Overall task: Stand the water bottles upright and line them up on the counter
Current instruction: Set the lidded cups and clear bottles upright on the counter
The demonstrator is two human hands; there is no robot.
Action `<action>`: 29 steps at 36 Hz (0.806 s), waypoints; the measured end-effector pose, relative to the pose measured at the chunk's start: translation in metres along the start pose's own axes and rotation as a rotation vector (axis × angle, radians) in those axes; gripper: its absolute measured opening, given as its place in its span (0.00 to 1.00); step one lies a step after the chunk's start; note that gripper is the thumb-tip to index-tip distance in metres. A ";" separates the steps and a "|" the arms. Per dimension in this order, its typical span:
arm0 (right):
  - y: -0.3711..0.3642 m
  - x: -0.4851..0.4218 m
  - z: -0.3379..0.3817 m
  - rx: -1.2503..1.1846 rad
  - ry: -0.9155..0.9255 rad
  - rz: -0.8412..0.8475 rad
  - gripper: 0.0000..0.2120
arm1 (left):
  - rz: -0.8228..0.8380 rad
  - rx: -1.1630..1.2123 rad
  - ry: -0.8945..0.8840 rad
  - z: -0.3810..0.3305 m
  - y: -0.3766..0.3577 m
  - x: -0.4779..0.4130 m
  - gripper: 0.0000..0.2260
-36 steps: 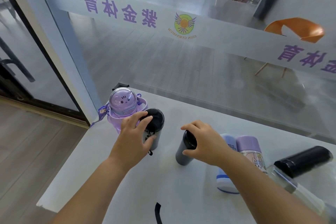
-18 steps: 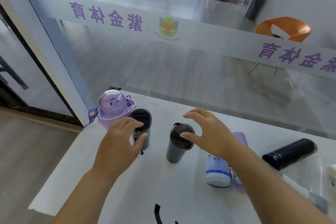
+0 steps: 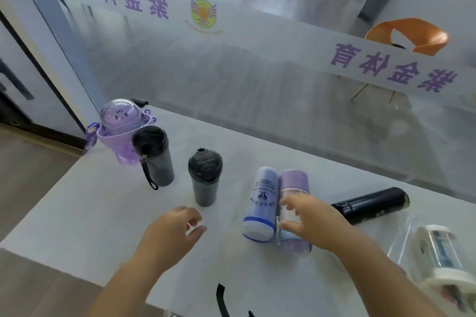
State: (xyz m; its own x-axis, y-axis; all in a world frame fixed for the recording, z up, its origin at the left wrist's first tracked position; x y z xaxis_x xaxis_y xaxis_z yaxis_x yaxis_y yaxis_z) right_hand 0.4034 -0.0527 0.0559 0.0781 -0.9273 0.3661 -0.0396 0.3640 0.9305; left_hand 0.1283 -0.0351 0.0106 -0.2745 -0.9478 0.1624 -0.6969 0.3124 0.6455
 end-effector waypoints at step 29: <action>-0.105 0.003 -0.030 -0.420 -0.391 0.146 0.46 | -0.009 0.251 0.331 -0.056 -0.127 -0.032 0.31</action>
State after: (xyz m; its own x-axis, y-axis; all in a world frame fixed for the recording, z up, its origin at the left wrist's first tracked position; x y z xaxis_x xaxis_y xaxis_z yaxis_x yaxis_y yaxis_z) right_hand 0.4374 -0.0915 -0.0404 -0.2742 -0.7997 0.5342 0.3816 0.4194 0.8237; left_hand 0.2627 -0.0476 -0.0351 -0.0681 -0.9071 0.4155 -0.8496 0.2710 0.4525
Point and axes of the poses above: each hand's wrist, its own x-axis away from the middle knuckle, its own y-axis out of the back of the hand, z = x × y, the point moved 3 cm from there along -x, towards the middle knuckle, and after that the axes turned 14 degrees about x, right-handed, at the moved point
